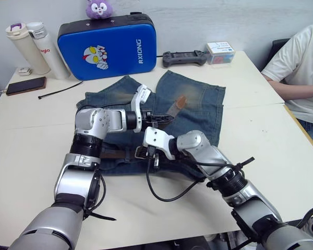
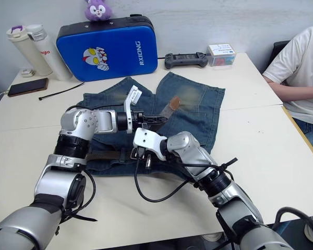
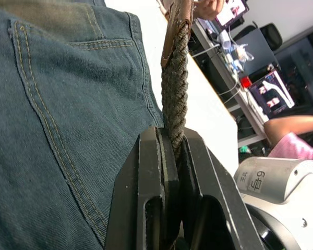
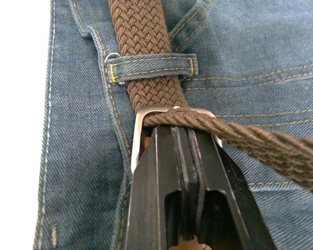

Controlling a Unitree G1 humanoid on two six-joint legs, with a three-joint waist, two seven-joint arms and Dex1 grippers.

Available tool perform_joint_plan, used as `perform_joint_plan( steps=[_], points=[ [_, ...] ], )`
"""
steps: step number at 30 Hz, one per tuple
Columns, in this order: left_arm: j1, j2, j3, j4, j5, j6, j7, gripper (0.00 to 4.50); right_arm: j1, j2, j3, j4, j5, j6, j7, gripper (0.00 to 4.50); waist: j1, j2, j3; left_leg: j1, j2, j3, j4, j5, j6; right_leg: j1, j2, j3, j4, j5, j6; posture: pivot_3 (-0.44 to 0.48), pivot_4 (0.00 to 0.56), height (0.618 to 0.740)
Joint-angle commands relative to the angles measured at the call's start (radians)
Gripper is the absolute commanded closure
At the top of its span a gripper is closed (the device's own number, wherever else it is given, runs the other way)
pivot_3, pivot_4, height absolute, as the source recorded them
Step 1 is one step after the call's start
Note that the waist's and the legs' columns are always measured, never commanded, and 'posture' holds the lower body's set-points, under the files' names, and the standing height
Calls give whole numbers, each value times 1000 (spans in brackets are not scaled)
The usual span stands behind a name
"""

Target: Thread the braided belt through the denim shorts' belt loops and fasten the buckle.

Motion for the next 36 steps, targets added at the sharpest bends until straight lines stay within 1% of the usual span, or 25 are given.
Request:
perform_joint_plan(
  steps=[1, 5, 9, 11, 16, 18, 19, 21, 23, 30, 34, 36],
  points=[
    [-6, -19, -14, -41, 10, -36, -57, 4500, 63, -20, -2, 27, -3, 149, -34, 4407, 2, 0, 0, 0, 0, 0, 0, 0, 0, 0, 0, 0, 0, 0, 0, 0, 150, 740],
    [19, -16, -2, -79, 8, -14, -62, 4500, 73, -48, -78, -68, 41, 234, -50, 4407, 4, 0, 0, -1, 0, 0, 0, 0, 0, 0, 0, 0, -1, 0, 0, 0, 150, 740],
    [66, 10, 4, -140, 7, 7, -58, 4500, 73, -101, -174, -172, 87, 307, -62, 4407, 4, 0, 0, -4, -1, 0, -2, 0, 1, -3, -1, 0, -2, 0, 0, 0, 150, 740],
    [103, 38, -27, -195, 25, 0, -72, 4500, 67, -121, -224, -210, 120, 348, -73, 4407, 4, 0, 0, -5, -1, 0, -2, -1, 1, -5, -1, 0, -2, 0, 0, 0, 150, 740],
    [155, 72, -42, -287, 25, 18, -64, 4500, 68, -142, -401, -312, 246, 519, -129, 4407, 2, 0, 1, -6, 0, 0, -3, -1, 1, -8, 0, 0, -2, 0, 0, 0, 150, 740],
    [164, 78, -43, -306, 27, 19, -61, 4500, 77, -143, -459, -348, 279, 563, -171, 4407, 6, 6, 4, -6, -1, -1, -2, -1, 1, -7, -1, 0, -3, 0, 0, 0, 150, 740],
    [167, 81, -45, -313, 28, 19, -61, 4500, 80, -144, -480, -359, 292, 579, -191, 4407, 10, 6, 4, -6, -4, 0, -2, -1, 3, -7, -3, 1, -2, 0, 0, 0, 150, 740],
    [175, 83, -51, -323, 34, 14, -59, 4500, 86, -129, -542, -379, 325, 616, -229, 4407, 17, 2, 5, -6, -4, 0, -2, 0, 4, -7, -3, 1, -2, 0, 0, 0, 150, 740],
    [176, 80, -50, -327, 36, 15, -58, 4500, 97, -134, -585, -399, 349, 640, -247, 4407, 19, 1, 6, -6, -1, -1, -3, -1, 2, -7, 0, 1, -3, 1, -1, 0, 150, 740],
    [172, 89, -51, -327, 46, 15, -63, 4500, 110, -227, -609, -423, 402, 632, -258, 4407, 28, 1, 7, -7, -2, 2, -2, -1, 3, -8, -1, 1, -3, 1, -1, 0, 150, 740],
    [166, 104, -2, -325, 33, 29, -44, 4500, 127, -257, -577, -459, 465, 633, -220, 4407, 26, 1, 7, -7, -1, 2, -2, -1, 3, -8, -1, 2, -3, 1, -1, 0, 150, 740],
    [163, 130, 24, -327, 31, 36, -43, 4500, 142, -261, -544, -478, 494, 619, -199, 4407, 24, 1, 7, -7, 0, 2, -3, -1, 3, -8, 0, 2, -3, 0, -1, 0, 150, 740]
  ],
)
